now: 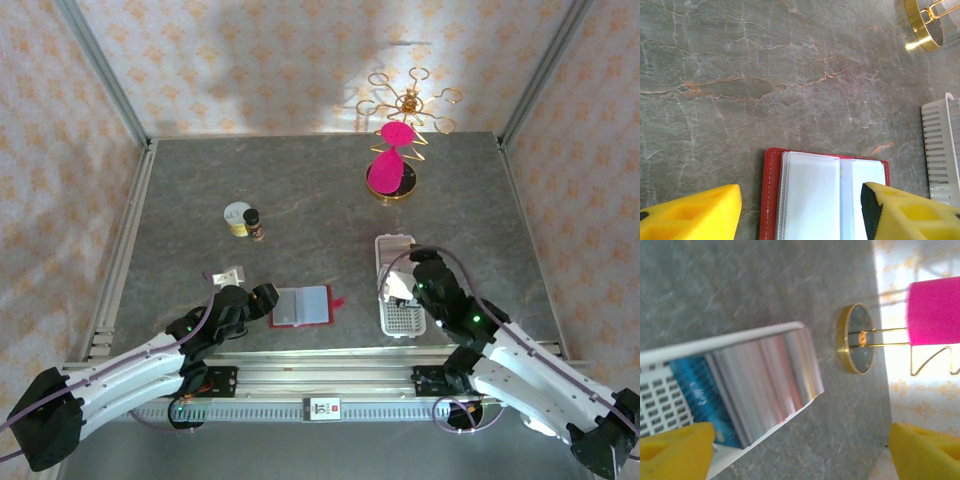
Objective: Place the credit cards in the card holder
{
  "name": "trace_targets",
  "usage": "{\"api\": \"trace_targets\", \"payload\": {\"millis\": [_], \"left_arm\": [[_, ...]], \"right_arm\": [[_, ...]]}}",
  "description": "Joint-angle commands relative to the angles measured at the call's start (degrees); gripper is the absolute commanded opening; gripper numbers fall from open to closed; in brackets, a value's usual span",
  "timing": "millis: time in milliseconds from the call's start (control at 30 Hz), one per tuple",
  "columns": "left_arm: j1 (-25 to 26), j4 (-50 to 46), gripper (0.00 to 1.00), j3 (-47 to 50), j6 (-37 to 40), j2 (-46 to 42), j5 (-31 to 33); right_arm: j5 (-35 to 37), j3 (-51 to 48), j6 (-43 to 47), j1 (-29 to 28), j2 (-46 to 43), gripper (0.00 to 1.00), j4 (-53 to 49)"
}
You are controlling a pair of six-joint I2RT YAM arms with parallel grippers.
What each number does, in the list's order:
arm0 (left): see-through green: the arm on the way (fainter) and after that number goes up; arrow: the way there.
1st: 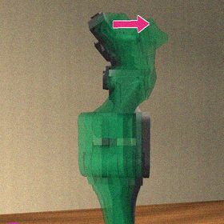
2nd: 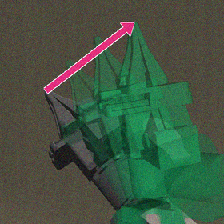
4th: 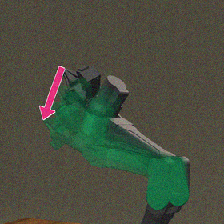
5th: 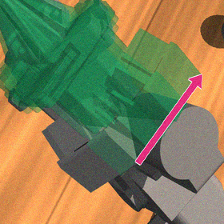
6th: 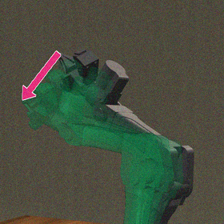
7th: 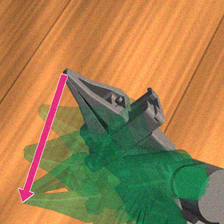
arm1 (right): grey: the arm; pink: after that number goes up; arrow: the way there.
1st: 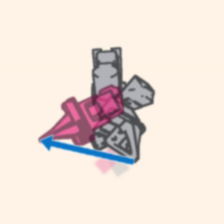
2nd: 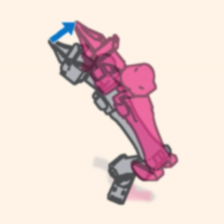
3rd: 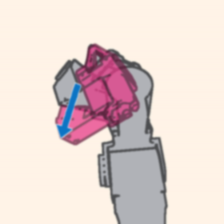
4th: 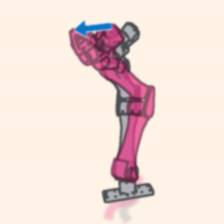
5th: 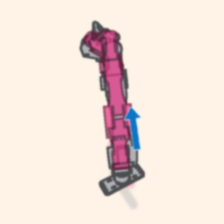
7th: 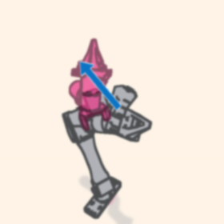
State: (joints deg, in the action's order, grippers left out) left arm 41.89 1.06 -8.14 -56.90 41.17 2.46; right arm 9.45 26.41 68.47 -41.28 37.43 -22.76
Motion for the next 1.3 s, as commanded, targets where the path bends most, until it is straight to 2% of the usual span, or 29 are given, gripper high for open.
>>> {"api": "trace_targets", "payload": {"millis": [0, 167, 467, 667, 800, 1100, 1200, 1267], "left_arm": [[-0.3, 1.9, 0.66, 0.4, 1.1, 0.0, -1.1], [-0.3, 1.6, 0.65, 0.7, 1.1, -0.7, -1.1], [-0.3, 3.3, 0.62, 2.2, 1.1, -1.1, -1.5], [-0.3, 3.9, 0.6, 2.4, 1.3, -0.9, -1.6], [-0.3, 3.9, 0.58, 2.2, 1.4, -0.8, -1.9], [-0.3, 4.1, 0.5, 2.7, 1.1, -0.8, -1.8], [-0.3, 4.3, 0.49, 2.8, 0.7, -0.7, -2.0], [-0.4, 4.5, 0.48, 2.8, 0.7, -0.7, -2.0]], "right_arm": [[-1.0, -2.3, 7.0, 2.9, 3.1, 0.91, 4.9], [-3.7, -2.7, 9.7, 6.7, 9.8, 0.91, 9.4], [-6.8, -3.7, 10.2, 6.7, 14.2, 0.83, 12.9], [-6.9, -4.5, 11.5, 6.7, 17.0, 0.83, 14.9], [-6.5, -4.7, 12.2, 6.7, 18.8, 0.79, 17.0], [-6.4, -5.1, 12.8, 6.7, 16.9, 0.48, 14.3], [-6.6, -5.8, 13.1, 6.7, 15.6, 0.39, 13.3], [-6.7, -6.2, 13.2, 6.7, 15.1, 0.38, 13.5]]}}
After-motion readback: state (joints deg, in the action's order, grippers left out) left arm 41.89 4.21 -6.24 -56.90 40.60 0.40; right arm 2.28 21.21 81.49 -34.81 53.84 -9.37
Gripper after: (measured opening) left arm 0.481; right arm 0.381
